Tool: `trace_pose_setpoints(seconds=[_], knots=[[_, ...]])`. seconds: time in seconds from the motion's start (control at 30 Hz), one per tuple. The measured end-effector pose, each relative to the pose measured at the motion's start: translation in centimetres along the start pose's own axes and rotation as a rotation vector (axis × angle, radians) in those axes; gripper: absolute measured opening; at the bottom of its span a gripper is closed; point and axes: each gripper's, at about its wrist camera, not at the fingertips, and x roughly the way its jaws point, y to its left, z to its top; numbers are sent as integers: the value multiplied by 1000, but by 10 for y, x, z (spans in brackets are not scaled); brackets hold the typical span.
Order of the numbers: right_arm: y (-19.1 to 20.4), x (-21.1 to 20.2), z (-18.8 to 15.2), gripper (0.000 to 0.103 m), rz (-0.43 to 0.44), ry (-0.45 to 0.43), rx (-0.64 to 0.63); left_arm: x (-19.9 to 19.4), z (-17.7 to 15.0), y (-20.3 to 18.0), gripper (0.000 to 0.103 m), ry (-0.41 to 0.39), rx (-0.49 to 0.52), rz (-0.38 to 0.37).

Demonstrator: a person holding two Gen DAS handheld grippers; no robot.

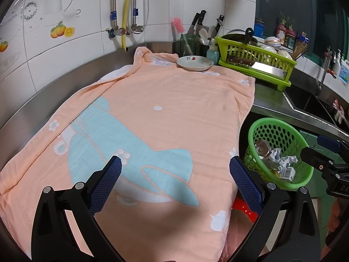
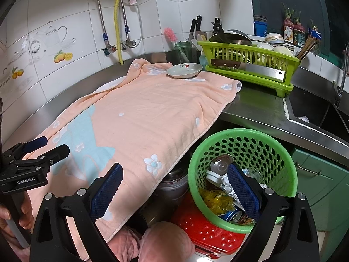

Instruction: Collect trash

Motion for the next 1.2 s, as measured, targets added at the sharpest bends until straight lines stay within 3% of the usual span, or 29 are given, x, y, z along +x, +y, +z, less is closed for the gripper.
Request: trace_pose_setpoints(seconds=[1.2], knots=[[-2,-3,-2,93,-4,-6,-3,-2,2,0,98,-17,-18,9]])
